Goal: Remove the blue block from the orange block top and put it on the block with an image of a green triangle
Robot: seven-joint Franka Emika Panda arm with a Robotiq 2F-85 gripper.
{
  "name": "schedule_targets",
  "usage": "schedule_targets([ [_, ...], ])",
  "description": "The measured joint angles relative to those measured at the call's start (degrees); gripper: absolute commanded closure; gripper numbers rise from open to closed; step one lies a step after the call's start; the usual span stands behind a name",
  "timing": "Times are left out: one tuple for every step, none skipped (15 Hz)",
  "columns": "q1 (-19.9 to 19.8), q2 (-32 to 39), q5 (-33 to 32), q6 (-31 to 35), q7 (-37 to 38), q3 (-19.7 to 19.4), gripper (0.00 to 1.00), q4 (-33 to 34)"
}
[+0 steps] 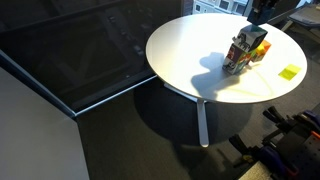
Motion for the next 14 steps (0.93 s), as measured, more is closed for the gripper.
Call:
schedule_targets([
  [0.01,0.14,0.0,0.0,0.02,0.07,0.71,0.06],
  [0.02,0.3,0.0,0.0,0.05,0.13,0.71,0.13],
  [0.02,0.46,0.0,0.0,0.07,0.2,0.71,0.21],
  [0.03,0.64,0.0,0.0,0.1,0.26,0.71,0.31],
  [0.03,0.82,0.0,0.0,0.14,0.34,0.71,0.46],
  [0.03,0.97,0.0,0.0,0.18,0.42,0.71,0.62],
  [0.03,1.15,0.0,0.0,0.23,0.49,0.71,0.85],
  [0.04,1.34,0.0,0.0,0.29,0.56,0.71,1.09],
  [0.04,1.52,0.0,0.0,0.31,0.62,0.71,1.29],
  [0.04,1.67,0.0,0.0,0.35,0.66,0.71,1.44],
  [0.04,1.86,0.0,0.0,0.4,0.69,0.71,1.62],
  [0.04,2.09,0.0,0.0,0.48,0.73,0.71,1.79],
  [0.04,2.33,0.0,0.0,0.54,0.76,0.71,1.98],
  [0.04,2.56,0.0,0.0,0.57,0.78,0.71,2.16],
])
